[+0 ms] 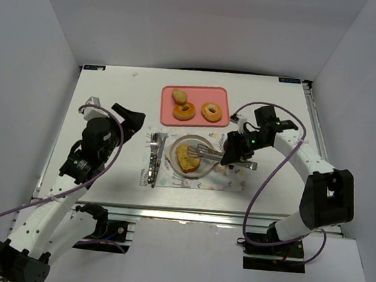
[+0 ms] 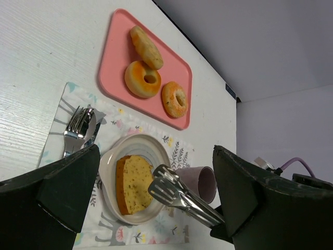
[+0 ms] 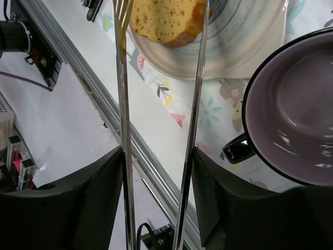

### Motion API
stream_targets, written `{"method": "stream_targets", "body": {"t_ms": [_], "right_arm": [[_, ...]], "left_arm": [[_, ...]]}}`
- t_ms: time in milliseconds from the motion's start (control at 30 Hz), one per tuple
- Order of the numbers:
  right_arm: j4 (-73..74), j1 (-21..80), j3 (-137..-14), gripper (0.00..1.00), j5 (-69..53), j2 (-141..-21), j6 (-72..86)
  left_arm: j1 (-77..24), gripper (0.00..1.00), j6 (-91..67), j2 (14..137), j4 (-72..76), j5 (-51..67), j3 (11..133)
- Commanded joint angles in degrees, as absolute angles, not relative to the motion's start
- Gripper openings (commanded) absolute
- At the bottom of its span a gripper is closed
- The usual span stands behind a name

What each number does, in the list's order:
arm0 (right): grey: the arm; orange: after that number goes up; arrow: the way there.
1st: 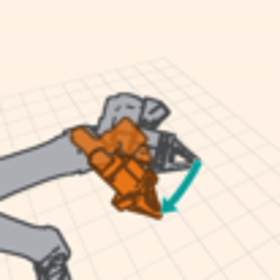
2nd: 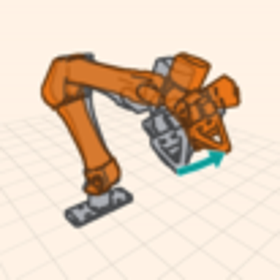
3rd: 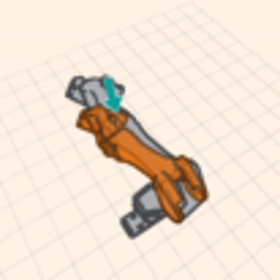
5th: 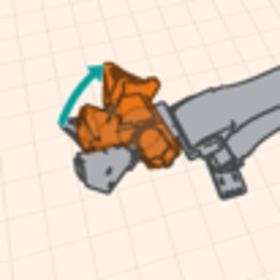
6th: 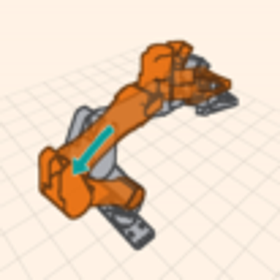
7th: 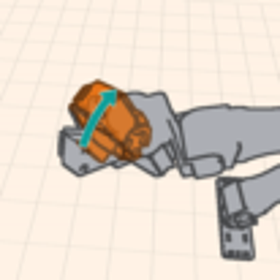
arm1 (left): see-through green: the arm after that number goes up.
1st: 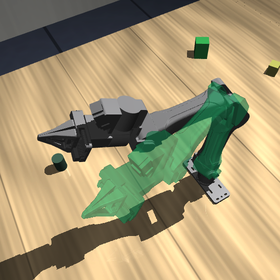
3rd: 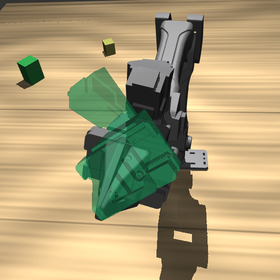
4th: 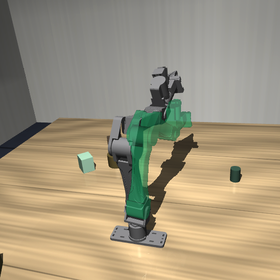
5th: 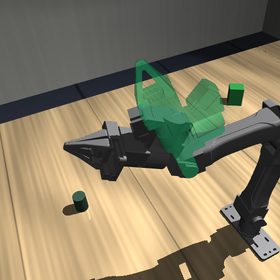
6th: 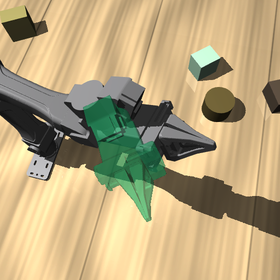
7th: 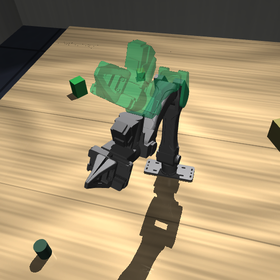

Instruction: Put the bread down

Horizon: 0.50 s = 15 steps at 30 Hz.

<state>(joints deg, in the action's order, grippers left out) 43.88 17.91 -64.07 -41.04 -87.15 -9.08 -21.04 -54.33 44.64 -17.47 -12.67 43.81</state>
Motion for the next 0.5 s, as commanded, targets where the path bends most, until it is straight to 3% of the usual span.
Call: {"method": "stream_targets", "body": {"t_ms": [0, 300, 467], "right_arm": [[44.7, 18.3, -67.1, 0.58, -41.0, -86.6, -11.0], [43.5, 18.3, -75.4, 0.47, -42.1, -85.6, -11.0], [40.7, 17.1, -81.1, 0.41, -36.1, -89.5, -8.5]], "left_arm": [[-20.9, 0.98, -54.7, 42.2, -16.7, -12.7, 42.5], [-20.9, 0.98, -54.7, 41.0, -17.9, -13.2, 42.4], [-20.9, 0.98, -54.1, 41.9, -18.0, -13.1, 43.2]]}}
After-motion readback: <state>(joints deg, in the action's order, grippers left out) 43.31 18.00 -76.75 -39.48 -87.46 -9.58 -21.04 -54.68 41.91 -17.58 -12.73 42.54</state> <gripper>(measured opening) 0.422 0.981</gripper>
